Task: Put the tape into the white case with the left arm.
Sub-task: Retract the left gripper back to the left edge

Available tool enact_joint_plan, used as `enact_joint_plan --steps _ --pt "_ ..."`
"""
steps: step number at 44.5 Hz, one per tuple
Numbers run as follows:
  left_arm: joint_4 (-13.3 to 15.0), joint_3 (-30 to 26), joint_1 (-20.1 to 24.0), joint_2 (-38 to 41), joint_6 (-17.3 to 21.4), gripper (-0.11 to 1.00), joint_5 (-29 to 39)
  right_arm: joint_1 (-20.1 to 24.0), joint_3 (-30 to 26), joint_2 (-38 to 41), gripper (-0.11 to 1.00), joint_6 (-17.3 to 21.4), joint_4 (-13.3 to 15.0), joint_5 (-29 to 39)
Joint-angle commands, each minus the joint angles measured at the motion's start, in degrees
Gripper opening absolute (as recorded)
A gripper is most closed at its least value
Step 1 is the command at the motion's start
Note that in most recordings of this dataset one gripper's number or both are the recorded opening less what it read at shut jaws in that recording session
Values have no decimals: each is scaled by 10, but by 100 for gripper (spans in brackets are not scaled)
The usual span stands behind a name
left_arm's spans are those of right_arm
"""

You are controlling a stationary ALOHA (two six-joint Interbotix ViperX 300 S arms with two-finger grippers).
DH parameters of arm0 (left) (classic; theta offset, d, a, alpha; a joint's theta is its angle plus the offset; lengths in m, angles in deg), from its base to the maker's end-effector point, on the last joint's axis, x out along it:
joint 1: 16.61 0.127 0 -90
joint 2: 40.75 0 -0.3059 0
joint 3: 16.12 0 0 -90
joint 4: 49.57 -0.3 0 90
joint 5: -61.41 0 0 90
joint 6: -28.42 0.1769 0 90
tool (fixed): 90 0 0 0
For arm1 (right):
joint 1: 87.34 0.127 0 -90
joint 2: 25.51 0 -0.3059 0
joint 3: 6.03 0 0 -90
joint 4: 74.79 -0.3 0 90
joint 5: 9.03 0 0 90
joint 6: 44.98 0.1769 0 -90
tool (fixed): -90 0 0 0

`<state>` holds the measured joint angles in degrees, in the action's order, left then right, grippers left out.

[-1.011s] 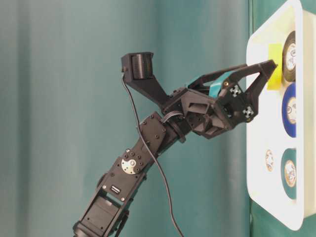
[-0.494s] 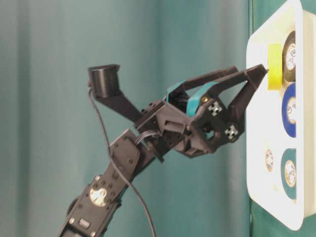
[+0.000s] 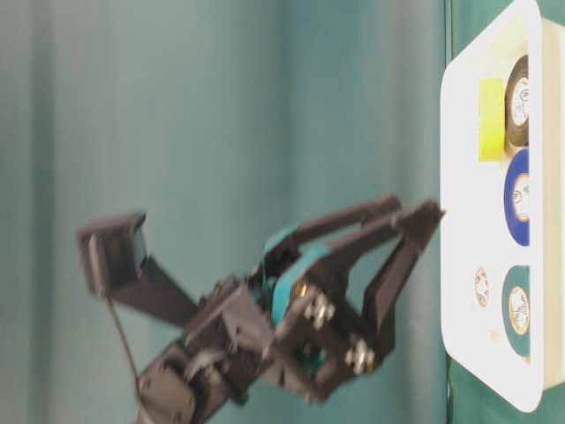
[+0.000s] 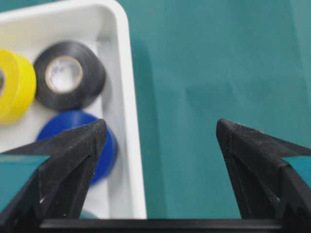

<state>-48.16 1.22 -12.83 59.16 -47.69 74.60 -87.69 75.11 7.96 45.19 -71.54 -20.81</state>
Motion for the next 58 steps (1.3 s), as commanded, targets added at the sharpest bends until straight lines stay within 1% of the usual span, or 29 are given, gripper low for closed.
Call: enact_joint_plan --steps 1,19,37,47,58 --pt "1 15 -4 -36 -4 97 -16 -1 -4 3 -9 0 15 -6" --pt "1 144 -15 -141 -21 97 -86 -1 -4 2 -9 0 14 -6" --pt "2 250 -14 -236 -24 97 -118 -1 -4 2 -9 0 14 -5" --pt "1 281 -22 -265 -23 97 -119 0 -4 3 -9 0 15 -6" --pt "2 285 -39 -266 -23 97 -119 0 -4 2 -9 0 15 -6"
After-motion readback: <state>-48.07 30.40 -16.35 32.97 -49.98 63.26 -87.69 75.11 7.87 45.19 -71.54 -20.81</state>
